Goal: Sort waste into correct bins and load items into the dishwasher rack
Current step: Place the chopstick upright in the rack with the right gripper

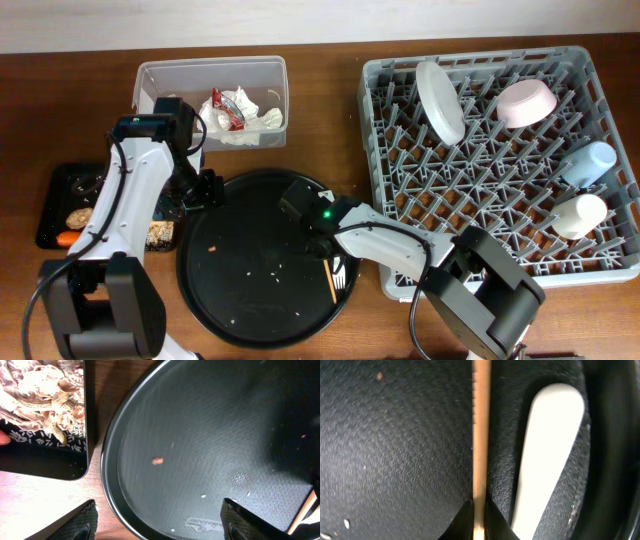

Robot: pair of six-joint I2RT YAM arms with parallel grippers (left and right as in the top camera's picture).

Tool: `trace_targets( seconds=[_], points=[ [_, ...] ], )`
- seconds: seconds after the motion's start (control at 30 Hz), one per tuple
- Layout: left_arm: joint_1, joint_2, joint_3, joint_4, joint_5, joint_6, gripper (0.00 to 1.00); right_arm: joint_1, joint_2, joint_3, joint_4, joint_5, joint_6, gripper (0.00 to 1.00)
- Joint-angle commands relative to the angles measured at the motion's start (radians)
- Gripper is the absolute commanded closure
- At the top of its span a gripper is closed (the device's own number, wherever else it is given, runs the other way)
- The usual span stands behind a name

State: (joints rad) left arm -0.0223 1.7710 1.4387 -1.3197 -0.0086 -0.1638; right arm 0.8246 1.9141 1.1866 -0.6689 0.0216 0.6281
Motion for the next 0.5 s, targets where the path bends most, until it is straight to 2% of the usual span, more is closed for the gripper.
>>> trace_targets(
  seconds=[0.0, 0.2, 0.27, 0.3, 0.37, 0.47],
  points=[
    [-0.001, -0.027, 0.002, 0.001, -0.006, 0.0, 0.21, 0.006, 0.005, 0.042, -0.013, -0.068, 0.009, 0.94],
    [-0.001, -0.027, 0.002, -0.002, -0.006, 0.0, 0.21, -0.019, -0.039, 0.208, -0.154, -0.026, -0.021, 0.96],
    [-0.001, -0.027, 0.002, -0.002, -0.006, 0.0, 0.21, -0.089, -0.11, 0.271, -0.256, 0.041, -0.055, 0.96],
    [-0.001, -0.027, 0.002, -0.001, -0.006, 0.0, 0.21, -0.145, -0.166, 0.299, -0.296, 0.043, -0.135, 0.96],
    [-0.001, -0.027, 0.002, -0.001, -0.006, 0.0, 0.21, -0.25, -0.241, 0.314, -0.355, 0.043, -0.206, 0.96],
    [-0.001, -0.027, 0.002, -0.001, -0.006, 0.0, 0.21, -0.431, -0.269, 0.306, -0.452, 0.043, -0.328, 0.96]
  ],
)
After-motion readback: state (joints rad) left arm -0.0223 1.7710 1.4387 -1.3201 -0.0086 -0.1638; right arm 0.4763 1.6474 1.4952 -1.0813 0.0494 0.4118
